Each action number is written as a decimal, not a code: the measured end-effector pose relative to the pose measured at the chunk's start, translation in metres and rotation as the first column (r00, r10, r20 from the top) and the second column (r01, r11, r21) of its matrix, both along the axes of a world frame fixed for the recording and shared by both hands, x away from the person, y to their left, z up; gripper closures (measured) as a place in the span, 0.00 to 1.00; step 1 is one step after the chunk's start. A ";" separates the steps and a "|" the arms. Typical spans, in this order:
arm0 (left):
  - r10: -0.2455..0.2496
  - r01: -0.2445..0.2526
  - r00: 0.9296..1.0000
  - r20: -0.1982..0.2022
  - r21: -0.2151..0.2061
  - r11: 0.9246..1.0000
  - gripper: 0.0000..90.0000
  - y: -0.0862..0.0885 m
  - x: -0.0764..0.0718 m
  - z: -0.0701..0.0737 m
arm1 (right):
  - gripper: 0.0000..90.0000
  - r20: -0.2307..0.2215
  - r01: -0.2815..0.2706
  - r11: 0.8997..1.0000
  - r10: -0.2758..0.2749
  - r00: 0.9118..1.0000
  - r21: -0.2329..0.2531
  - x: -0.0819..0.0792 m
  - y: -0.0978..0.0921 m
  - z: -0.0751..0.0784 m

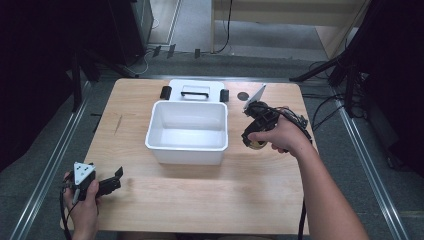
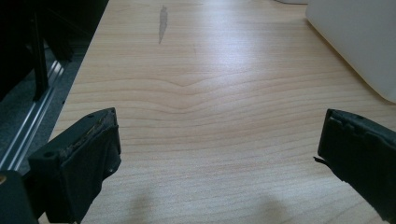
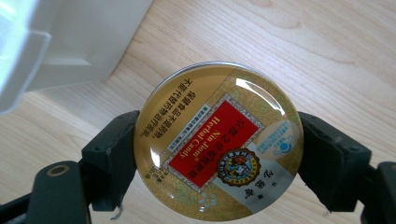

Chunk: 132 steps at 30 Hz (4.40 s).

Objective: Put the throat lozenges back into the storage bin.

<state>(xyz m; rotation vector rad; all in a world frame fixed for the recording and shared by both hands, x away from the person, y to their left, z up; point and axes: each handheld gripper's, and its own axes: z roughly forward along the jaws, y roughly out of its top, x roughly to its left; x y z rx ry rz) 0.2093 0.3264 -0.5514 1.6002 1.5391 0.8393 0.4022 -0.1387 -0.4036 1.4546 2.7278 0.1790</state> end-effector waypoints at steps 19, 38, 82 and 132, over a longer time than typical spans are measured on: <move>0.001 -0.001 1.000 -0.005 -0.013 1.000 0.00 0.001 0.001 0.000 | 0.23 0.013 -0.046 0.999 0.046 0.999 -0.013 0.007 0.018 0.035; 0.003 -0.003 1.000 -0.006 -0.017 1.000 0.00 0.001 0.001 0.000 | 0.23 0.030 -0.100 0.995 0.100 0.994 -0.021 0.009 0.044 0.054; -0.005 0.005 1.000 -0.009 -0.031 1.000 0.00 0.002 0.001 0.000 | 0.23 0.065 -0.279 0.960 0.278 0.958 -0.004 0.012 0.106 0.044; -0.003 0.002 1.000 -0.006 -0.039 0.999 0.00 0.003 0.001 0.000 | 0.23 0.064 -0.518 0.854 0.520 0.852 -0.050 0.014 0.127 -0.024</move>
